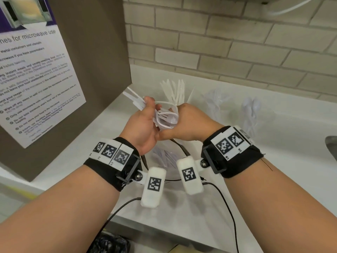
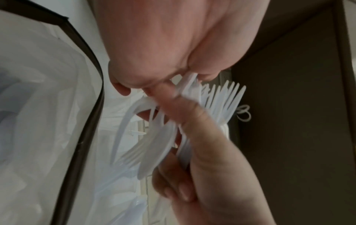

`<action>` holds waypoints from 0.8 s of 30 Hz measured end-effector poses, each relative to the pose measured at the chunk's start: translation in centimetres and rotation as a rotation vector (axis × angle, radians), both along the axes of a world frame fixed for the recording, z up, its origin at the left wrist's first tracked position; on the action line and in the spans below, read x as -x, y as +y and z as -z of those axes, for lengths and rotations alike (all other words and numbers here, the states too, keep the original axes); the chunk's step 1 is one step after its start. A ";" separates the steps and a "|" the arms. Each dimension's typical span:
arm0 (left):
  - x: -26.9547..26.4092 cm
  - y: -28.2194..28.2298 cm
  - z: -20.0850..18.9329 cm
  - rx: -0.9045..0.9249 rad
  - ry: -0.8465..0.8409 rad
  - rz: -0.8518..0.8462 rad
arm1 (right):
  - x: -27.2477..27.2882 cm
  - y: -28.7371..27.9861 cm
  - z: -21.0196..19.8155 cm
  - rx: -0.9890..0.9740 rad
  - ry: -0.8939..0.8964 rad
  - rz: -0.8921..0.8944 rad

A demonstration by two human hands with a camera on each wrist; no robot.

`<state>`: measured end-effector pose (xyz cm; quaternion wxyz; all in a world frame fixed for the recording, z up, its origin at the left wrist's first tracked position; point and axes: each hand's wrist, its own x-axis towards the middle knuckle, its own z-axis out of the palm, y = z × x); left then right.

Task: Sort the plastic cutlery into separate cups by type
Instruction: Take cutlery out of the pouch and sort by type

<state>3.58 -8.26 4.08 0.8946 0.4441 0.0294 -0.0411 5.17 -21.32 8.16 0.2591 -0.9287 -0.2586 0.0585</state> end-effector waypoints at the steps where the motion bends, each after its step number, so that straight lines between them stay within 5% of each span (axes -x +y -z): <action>1: 0.0 -0.2 0.0 -0.025 -0.004 -0.009 | 0.0 -0.1 -0.1 0.003 -0.005 0.001; 12: -0.5 -0.1 -0.6 0.334 0.061 -0.061 | -0.1 -1.3 -0.5 -0.465 0.089 0.255; 20: -0.9 -0.2 -0.5 0.365 0.168 -0.183 | 0.0 -2.8 -2.9 -1.237 0.163 0.196; 24: -0.8 -0.1 -0.2 0.353 0.134 -0.177 | -0.9 -3.1 -3.6 -1.483 0.120 0.310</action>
